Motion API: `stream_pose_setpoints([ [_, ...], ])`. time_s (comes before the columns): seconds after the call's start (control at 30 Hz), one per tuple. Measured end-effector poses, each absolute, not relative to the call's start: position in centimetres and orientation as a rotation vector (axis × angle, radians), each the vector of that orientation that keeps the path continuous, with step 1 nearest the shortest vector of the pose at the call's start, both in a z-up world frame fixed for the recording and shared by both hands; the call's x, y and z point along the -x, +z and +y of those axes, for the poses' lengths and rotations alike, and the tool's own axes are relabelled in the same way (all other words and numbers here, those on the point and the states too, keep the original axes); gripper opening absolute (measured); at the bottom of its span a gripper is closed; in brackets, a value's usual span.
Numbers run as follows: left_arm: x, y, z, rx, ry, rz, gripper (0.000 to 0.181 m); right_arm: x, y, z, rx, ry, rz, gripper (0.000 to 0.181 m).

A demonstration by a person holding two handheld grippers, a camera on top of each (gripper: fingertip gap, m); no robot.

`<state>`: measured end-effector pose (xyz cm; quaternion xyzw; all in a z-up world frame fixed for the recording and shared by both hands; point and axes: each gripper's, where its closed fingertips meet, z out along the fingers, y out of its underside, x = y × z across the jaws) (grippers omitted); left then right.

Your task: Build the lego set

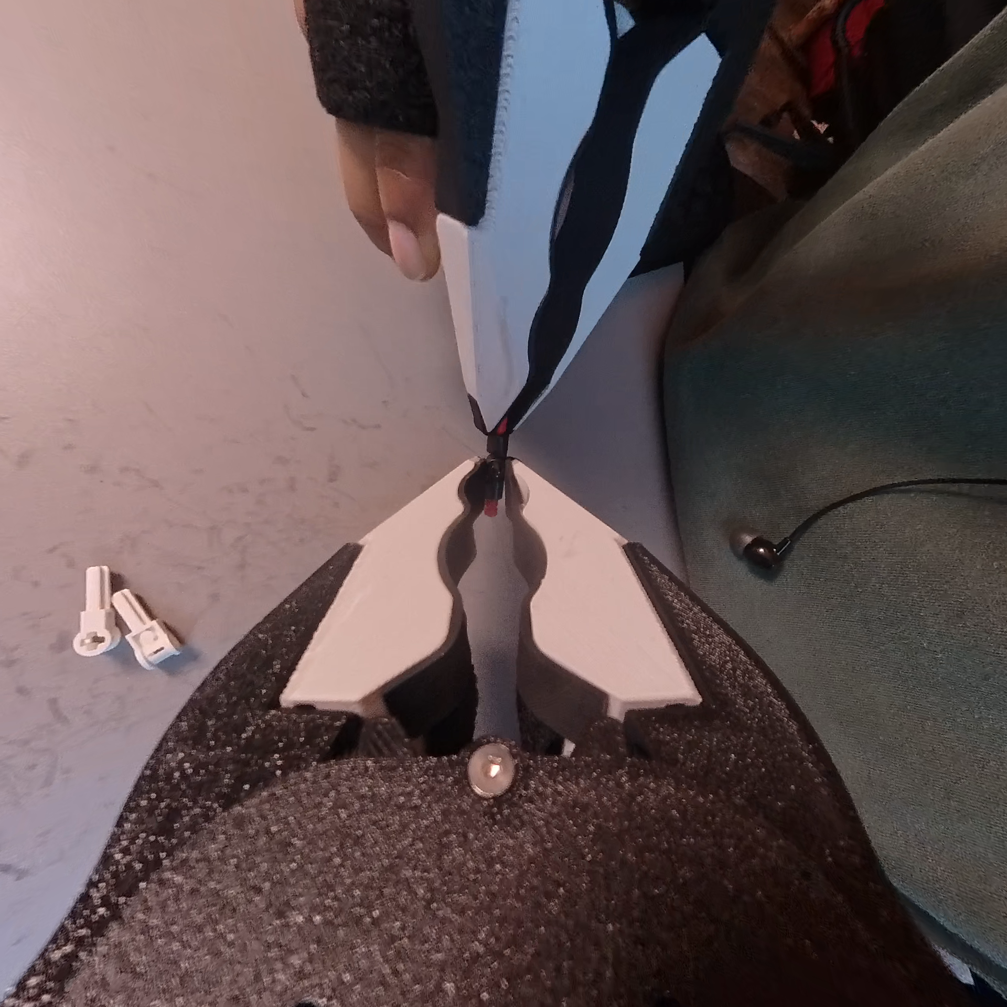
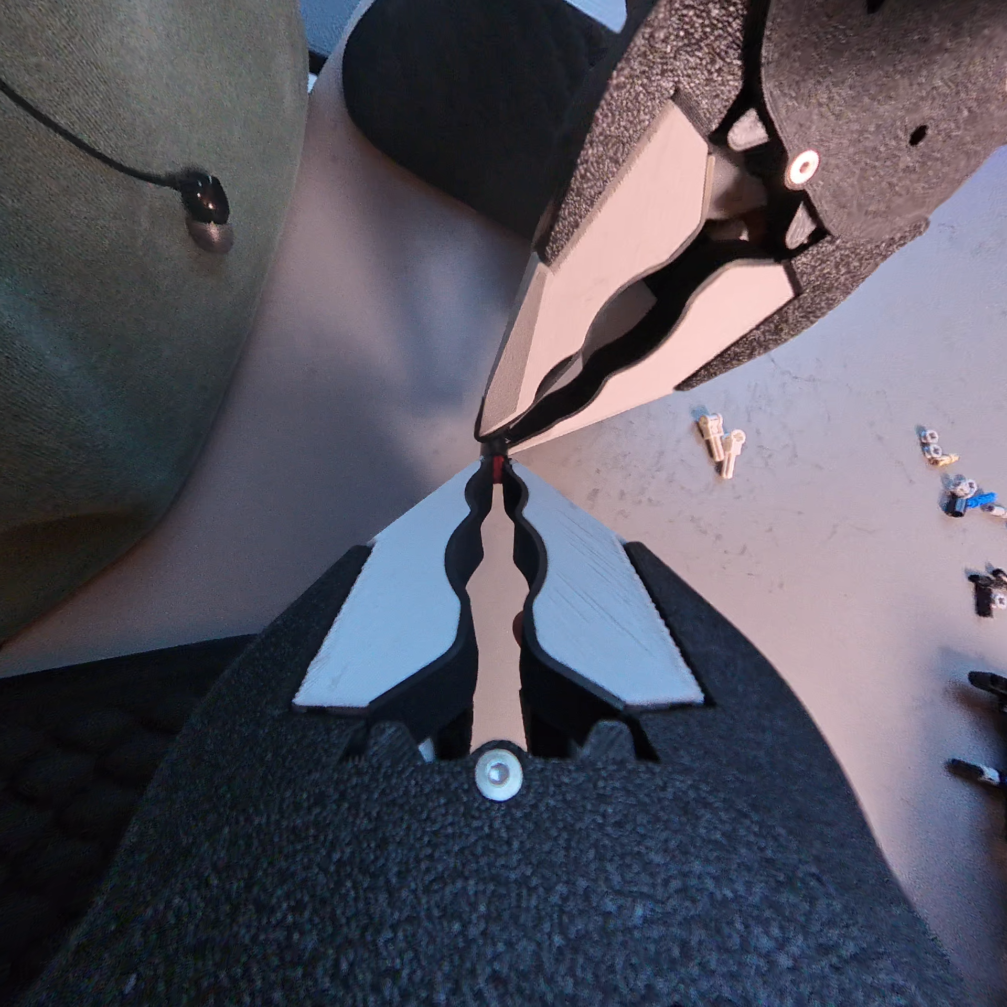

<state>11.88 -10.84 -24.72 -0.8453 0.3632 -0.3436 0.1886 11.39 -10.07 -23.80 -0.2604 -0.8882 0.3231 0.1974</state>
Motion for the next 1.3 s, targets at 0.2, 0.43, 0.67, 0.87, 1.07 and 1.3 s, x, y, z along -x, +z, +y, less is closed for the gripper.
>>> stream_pose_setpoints([
  [0.2, -12.0, -24.8, -10.8, 2.382, -0.986, 1.005, 0.001, -11.4, -23.8, -10.2, 0.777, 0.945, -2.426, 0.000],
  [0.43, -11.5, -23.6, -10.0, 2.337, -1.137, 0.792, 0.004, -11.1, -23.2, -9.3, 0.937, 1.033, -2.293, 0.003],
  [0.67, -10.1, -17.2, -6.8, 1.994, -1.469, 0.299, 0.004, -9.1, -18.0, -6.2, 0.973, 0.912, -1.862, 0.059],
  [0.87, -10.7, -15.3, -6.4, 1.861, -1.612, 0.148, 0.004, -7.7, -16.3, -6.2, 0.875, 0.760, -1.732, 0.052],
  [1.07, -10.8, -14.5, -6.8, 1.825, -1.663, 0.085, 0.004, -7.8, -15.6, -6.3, 0.802, 0.692, -1.746, 0.045],
  [1.3, -11.0, -14.8, -7.4, 1.839, -1.700, 0.049, 0.005, -8.1, -15.9, -7.1, 0.705, 0.619, -1.794, 0.040],
])
